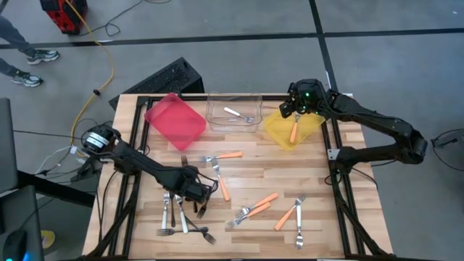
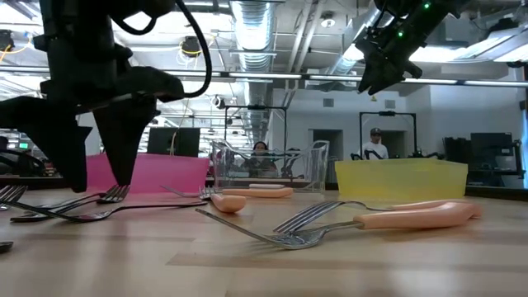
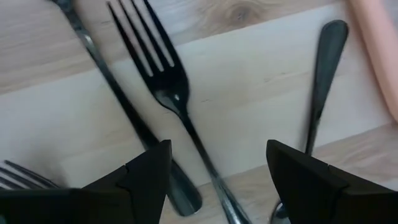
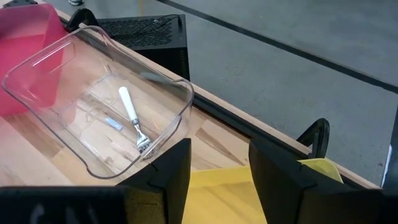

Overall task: Sort silverware by color (type)
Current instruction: Put the black fork into the pink bin

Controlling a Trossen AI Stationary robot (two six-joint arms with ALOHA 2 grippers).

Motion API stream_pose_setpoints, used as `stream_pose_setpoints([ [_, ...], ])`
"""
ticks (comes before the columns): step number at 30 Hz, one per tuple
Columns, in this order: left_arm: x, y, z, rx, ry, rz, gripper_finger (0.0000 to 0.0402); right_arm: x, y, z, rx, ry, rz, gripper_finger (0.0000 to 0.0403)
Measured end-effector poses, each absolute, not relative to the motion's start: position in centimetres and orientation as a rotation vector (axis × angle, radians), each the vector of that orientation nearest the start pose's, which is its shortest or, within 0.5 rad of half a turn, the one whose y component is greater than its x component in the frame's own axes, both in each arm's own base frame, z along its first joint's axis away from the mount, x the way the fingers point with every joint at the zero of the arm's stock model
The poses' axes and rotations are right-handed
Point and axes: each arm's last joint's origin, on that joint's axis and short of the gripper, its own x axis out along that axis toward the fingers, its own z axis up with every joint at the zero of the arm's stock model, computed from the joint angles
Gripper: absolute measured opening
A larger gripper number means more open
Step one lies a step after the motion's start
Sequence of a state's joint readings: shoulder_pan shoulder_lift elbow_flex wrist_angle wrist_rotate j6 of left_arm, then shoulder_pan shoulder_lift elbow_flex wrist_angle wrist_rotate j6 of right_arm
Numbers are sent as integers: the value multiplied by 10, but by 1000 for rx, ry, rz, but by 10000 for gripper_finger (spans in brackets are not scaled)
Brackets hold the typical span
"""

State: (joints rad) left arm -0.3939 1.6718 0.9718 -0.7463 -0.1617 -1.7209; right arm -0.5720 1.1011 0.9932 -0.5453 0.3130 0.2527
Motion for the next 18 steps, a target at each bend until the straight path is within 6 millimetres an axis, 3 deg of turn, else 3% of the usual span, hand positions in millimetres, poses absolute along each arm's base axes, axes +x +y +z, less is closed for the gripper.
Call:
stream_pose_setpoints([
  [9,270,-107,150,-1015,1114,960,157,185,-130,314,314,560,-934,186],
  [18,267,-105,150,-1018,1113,1010,116,185,-130,314,313,561,-933,186],
])
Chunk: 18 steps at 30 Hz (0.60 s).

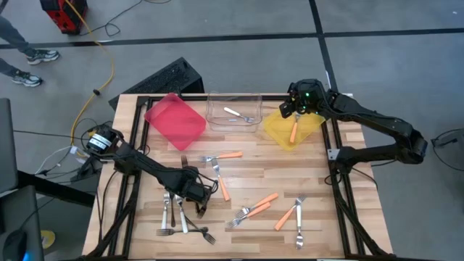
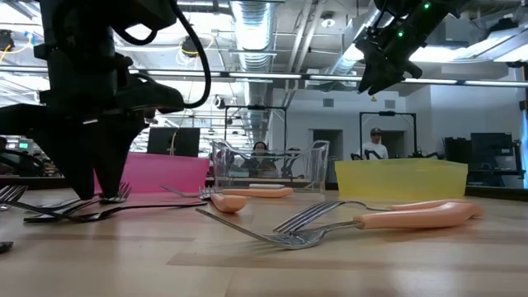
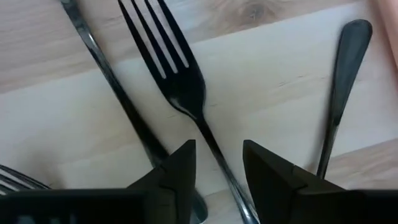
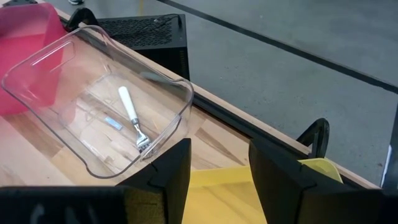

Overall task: Sort silverware by color (type)
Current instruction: Put the black fork into the pink bin

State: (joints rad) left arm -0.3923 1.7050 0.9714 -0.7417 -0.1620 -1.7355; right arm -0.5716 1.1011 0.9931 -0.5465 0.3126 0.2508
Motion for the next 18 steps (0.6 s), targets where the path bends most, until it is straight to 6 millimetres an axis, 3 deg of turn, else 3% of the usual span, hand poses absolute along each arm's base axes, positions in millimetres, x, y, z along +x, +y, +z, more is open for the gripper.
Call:
stream_pose_setpoints([
  [11,268,-108,141,-1017,1179,1005,86,185,-130,314,312,561,-934,186],
  [18,267,-107,142,-1006,1177,1009,12,184,-131,314,314,559,-940,186],
])
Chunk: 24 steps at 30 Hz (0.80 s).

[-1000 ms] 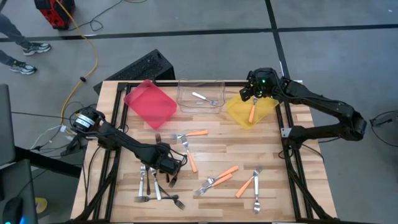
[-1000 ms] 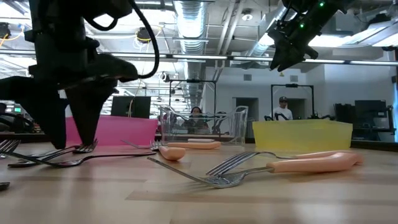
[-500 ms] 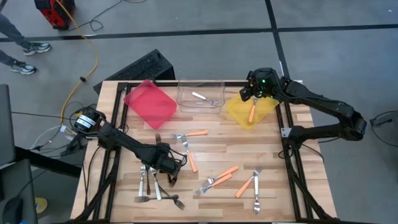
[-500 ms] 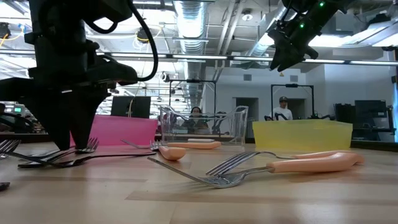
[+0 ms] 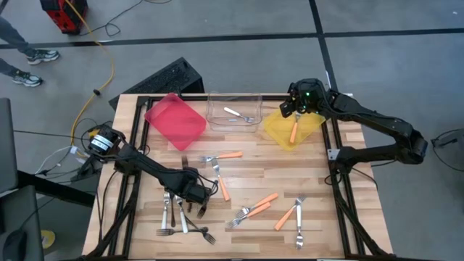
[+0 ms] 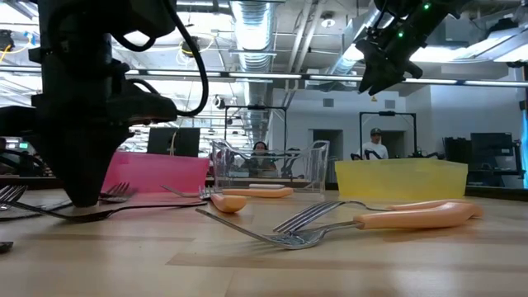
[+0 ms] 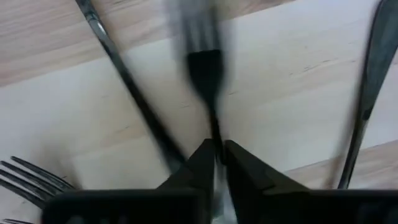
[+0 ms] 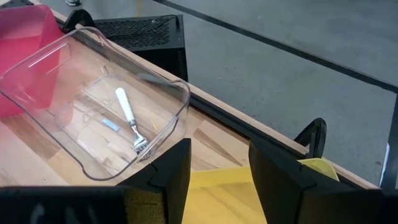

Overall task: Sort silverware by color (type)
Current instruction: Put the black fork into the pink bin

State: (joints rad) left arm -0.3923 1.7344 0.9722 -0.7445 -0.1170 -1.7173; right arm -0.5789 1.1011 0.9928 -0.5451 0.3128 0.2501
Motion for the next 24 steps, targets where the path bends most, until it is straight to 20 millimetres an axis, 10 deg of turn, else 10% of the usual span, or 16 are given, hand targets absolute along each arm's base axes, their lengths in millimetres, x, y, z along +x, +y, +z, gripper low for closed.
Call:
stream_pose_setpoints([
  [12,283,-110,162,-964,1063,937,1,186,-130,314,347,558,-859,186],
  [24,261,-91,247,-864,626,809,0,199,-126,326,380,419,-587,186],
])
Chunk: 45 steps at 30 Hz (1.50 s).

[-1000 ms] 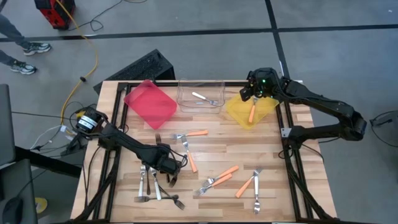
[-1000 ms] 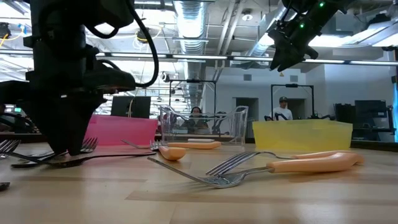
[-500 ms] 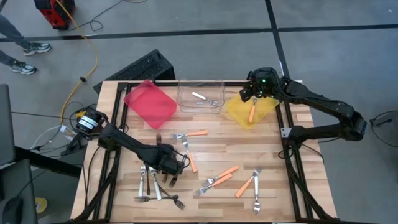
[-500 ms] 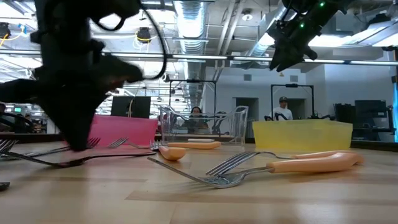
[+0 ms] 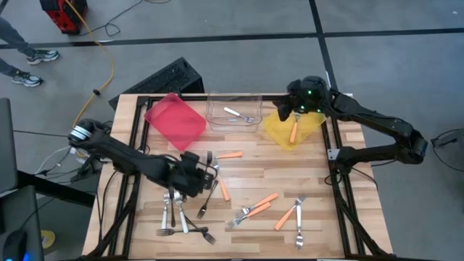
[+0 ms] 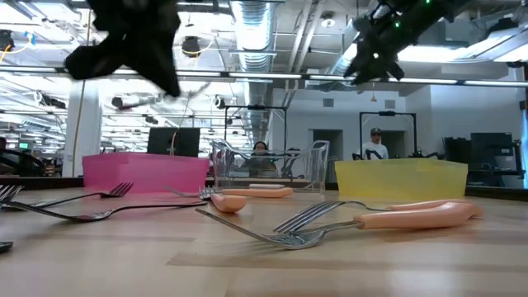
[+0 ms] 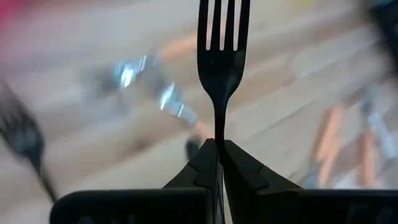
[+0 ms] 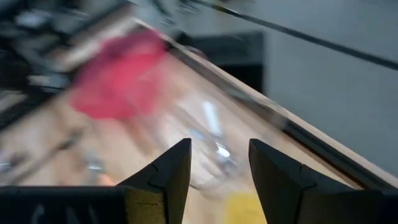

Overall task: Sort silverware by color (type)
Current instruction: Put the black fork into the pink bin

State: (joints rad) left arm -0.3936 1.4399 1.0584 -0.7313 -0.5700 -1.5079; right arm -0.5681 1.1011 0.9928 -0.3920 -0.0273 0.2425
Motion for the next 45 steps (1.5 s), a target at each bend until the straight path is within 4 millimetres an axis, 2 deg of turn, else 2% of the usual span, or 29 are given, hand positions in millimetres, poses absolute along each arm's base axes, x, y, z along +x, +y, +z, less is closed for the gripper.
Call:
stream_pose_setpoints([
  [5,247,-80,283,-760,464,727,0,215,-112,343,301,262,-349,186],
  [11,237,-72,311,-634,354,640,0,235,-92,358,233,86,-223,189],
  [14,235,-69,322,-564,332,581,0,252,-83,357,206,35,-158,200],
  [20,230,-61,337,-530,318,468,0,292,-65,349,204,-100,-50,237],
  [26,212,-51,356,-465,287,386,0,314,-59,345,277,-219,-11,256],
  [34,201,-34,365,-380,289,321,0,355,-43,359,255,-235,56,256],
  [39,196,-28,368,-309,298,277,0,376,-43,370,242,-272,47,256],
  [45,182,-19,361,-268,266,326,0,394,-43,364,266,-197,46,256],
])
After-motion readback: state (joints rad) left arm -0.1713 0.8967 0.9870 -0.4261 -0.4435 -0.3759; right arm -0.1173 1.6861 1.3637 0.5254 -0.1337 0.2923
